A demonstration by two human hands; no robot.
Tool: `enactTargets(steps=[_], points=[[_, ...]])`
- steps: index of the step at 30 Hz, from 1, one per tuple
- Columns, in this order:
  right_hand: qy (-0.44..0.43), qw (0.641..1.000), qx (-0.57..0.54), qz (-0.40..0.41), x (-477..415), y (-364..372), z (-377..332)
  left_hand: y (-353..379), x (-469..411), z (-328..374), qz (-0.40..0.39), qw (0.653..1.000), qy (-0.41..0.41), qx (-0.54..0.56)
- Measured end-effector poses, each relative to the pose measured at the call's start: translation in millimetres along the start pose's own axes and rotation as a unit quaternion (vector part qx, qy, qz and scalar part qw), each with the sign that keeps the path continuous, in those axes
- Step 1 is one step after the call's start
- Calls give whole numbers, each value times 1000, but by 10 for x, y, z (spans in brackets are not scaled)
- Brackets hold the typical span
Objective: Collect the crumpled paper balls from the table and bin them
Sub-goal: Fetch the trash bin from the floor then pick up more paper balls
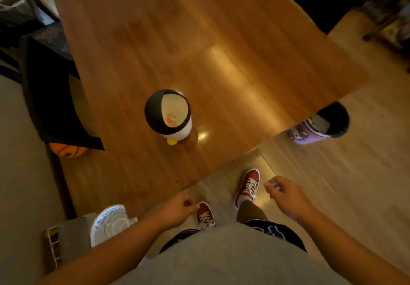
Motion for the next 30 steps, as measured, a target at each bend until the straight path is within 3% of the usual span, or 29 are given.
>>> enactTargets(steps=[7,16,20,25,30], points=[[130,989,-68,21,672,-253,1178,368,-261,18,-42,992,-78,-95],[298,937,-176,51,1669,-926,3235,1621,-808,1578,-60,992,-99,-45],[325,911,-238,86,1930,-1314,3936,2257,-965,2490,-95,992,-32,-76],[328,905,-251,107,1906,-1917,4303,2637,-1023,3255,-114,984,41,-129],[290,915,-254,121,1461,-2632,4295,2597,-1273,3507,-99,987,-4,-128]])
Point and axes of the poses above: each hand's wrist, its own x-axis away from the middle knuckle, its own y-axis out of the palm, z = x × y, the point moved 2 cm from there along -x, towards the middle knuckle, and after that the axes turned 5 degrees about -z, right-handed, at the moved point
